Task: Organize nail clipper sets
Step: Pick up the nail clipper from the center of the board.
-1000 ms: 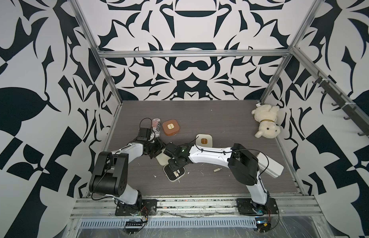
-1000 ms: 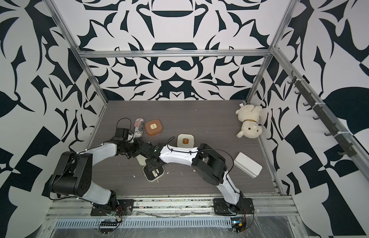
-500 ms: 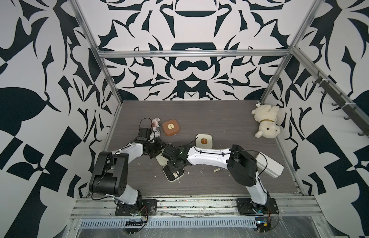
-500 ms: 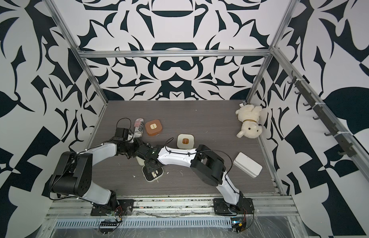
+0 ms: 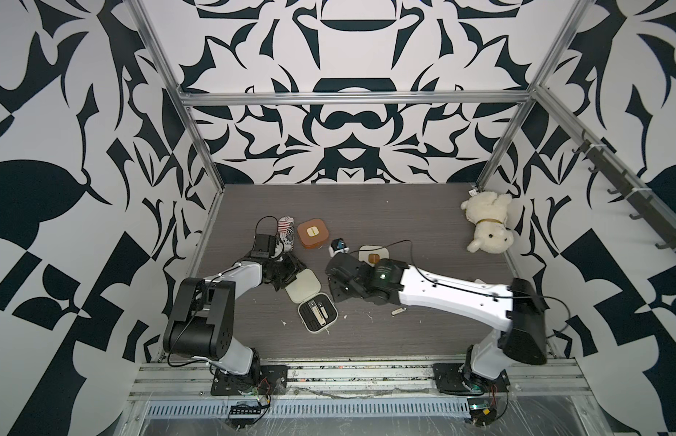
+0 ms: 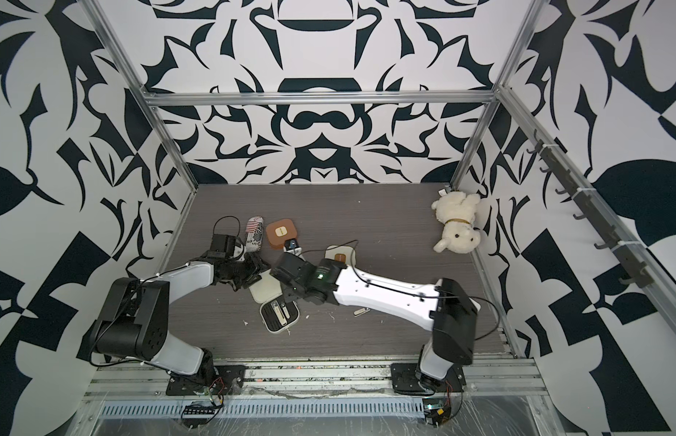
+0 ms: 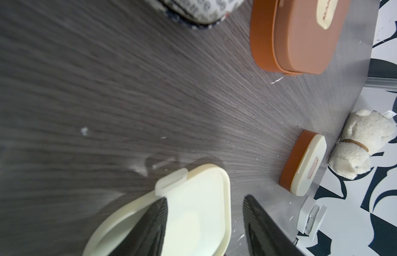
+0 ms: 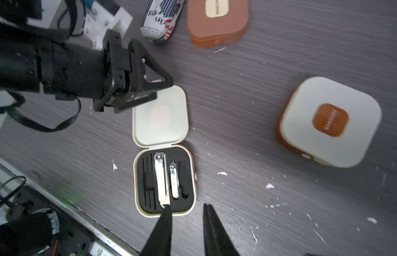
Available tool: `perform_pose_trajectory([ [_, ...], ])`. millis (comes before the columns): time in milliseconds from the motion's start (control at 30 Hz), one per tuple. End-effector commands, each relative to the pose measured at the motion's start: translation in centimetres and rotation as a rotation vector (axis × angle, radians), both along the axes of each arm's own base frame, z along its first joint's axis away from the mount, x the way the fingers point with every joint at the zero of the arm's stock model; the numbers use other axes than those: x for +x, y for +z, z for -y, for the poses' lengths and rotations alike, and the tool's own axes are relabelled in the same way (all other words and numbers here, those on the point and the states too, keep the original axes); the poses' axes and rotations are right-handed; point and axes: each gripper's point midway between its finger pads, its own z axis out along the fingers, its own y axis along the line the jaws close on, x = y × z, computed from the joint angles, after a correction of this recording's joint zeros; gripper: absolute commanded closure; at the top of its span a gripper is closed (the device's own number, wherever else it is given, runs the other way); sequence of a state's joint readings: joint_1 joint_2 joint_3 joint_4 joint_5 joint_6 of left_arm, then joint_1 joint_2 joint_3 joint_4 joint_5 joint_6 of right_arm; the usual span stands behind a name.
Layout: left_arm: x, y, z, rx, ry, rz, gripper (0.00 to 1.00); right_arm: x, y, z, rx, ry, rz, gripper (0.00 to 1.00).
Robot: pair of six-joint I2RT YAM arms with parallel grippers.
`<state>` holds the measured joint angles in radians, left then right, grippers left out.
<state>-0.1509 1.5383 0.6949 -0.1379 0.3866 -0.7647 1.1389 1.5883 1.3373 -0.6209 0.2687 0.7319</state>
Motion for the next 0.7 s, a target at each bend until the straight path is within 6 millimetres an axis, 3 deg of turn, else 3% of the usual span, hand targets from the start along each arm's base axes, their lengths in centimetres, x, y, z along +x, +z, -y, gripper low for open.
perform_pose_trajectory([
  [0, -2.9, -2.9, -0.9, 0.057, -0.002, -0.121, 0.41, -0.6, -4.6, 6.7, -0.116, -0.166, -0.078, 0.66],
  [167, -2.6, -2.6, -0.7, 0.045, -0.005, -0.110, 0.41, -2.8, -9.5, 14.0, -0.090, -0.363, -0.215, 0.60],
  [333, -2.3, -2.9, -0.5, 0.039, -0.013, -0.109, 0.41, -3.6, -11.9, 17.4, -0.019, -0.489, -0.269, 0.51],
  [667, -2.3, -3.6, -0.3, 0.026, -0.020, -0.122, 0.41, -3.3, -14.3, 16.5, -0.005, -0.497, -0.364, 0.47],
])
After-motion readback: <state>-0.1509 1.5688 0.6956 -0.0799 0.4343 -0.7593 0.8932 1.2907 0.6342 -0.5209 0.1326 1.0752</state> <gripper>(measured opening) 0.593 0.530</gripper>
